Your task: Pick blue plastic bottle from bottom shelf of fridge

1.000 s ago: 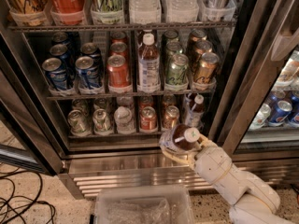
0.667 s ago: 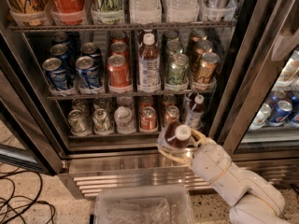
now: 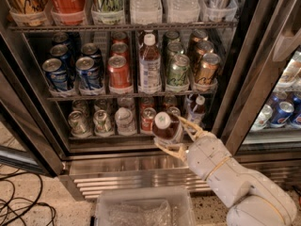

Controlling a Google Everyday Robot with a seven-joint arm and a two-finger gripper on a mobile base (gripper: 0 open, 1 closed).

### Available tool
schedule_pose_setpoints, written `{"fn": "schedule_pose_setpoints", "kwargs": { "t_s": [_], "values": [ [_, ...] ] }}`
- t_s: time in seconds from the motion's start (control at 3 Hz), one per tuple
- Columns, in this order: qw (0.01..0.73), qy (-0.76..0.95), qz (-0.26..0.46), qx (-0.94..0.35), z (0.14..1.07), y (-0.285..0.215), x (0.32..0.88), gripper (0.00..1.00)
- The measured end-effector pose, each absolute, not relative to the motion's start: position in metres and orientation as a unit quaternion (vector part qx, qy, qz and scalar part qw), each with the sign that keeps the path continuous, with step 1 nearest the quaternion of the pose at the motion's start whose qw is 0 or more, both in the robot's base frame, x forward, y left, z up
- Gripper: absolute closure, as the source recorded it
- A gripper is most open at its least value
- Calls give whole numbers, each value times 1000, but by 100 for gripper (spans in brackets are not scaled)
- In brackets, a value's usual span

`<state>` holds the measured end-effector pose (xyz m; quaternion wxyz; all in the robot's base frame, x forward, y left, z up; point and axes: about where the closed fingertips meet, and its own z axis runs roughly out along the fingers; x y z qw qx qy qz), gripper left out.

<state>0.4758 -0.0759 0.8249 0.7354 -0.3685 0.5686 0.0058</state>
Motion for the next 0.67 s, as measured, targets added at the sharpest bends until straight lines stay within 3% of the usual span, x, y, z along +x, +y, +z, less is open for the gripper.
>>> {"fn": "schedule_pose_setpoints", "kwargs": {
  "t_s": [0.67],
  "values": [
    [731,590,-13,-343,839,-85,474,100]
  ]
}}
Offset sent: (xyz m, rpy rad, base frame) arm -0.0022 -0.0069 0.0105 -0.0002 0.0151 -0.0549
